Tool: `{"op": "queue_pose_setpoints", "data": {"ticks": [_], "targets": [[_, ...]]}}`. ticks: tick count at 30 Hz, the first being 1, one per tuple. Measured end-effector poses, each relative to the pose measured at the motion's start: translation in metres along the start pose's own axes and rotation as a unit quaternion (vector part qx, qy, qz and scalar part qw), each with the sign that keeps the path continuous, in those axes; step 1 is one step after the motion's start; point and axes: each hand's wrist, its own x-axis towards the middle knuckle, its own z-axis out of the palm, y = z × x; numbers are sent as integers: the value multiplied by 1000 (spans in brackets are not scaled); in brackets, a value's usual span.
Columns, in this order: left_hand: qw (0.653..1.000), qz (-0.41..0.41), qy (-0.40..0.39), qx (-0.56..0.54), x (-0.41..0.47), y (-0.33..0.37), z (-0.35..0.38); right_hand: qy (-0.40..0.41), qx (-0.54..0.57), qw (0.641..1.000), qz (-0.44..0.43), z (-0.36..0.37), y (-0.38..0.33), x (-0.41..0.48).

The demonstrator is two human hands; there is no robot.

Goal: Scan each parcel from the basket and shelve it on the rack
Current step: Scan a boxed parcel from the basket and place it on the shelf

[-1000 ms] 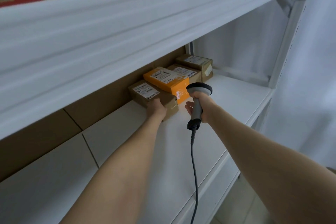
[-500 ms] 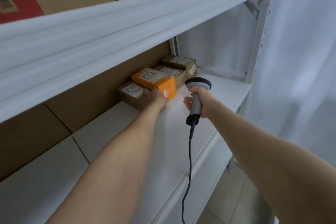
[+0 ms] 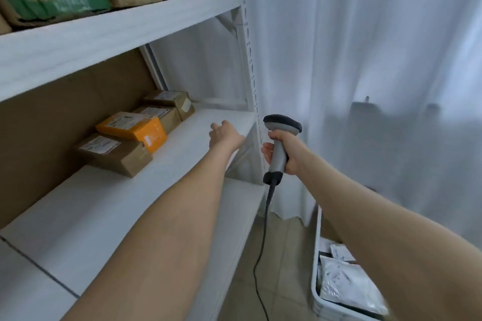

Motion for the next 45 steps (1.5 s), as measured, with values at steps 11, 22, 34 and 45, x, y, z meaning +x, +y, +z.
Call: {"op": "queue_pose_setpoints", "data": {"ticks": [11,22,34,45], "targets": [[987,121,-102,7,-120,167,122,128,122,984,-26,-211,-25,-88],[960,188,-199,50,-175,246,250,223,206,953,-3,-358,-12,-102],[923,202,-316,86,-129,291,400,331,211,919,36,-474,3,-16],[890,215,-375,146,-80,313,555,358,217,903,95,-588,30,99]]}}
